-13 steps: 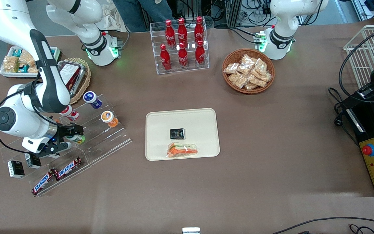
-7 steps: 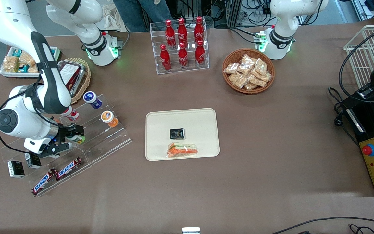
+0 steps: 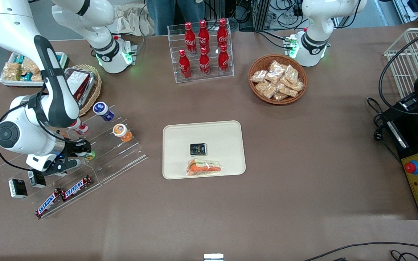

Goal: Place green gum on tray

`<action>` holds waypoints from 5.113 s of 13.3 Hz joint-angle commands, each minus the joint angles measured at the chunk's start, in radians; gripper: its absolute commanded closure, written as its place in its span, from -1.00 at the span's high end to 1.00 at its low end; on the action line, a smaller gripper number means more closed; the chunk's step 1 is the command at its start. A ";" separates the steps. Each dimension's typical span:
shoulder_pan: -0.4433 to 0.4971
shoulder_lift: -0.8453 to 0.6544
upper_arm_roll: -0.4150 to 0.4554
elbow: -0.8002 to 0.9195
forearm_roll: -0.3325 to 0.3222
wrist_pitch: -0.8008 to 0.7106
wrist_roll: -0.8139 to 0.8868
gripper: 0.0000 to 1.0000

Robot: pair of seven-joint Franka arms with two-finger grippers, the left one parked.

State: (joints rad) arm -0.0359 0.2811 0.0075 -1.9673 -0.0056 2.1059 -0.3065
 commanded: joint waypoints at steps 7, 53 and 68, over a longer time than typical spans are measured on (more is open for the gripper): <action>0.016 -0.063 0.008 0.030 0.027 -0.067 0.026 0.00; 0.565 0.276 -0.003 0.199 0.205 0.037 0.825 1.00; 0.361 -0.170 -0.003 0.208 0.118 -0.279 0.566 1.00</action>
State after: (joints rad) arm 0.3763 0.1688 -0.0018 -1.7457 0.1416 1.8762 0.3207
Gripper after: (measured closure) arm 0.000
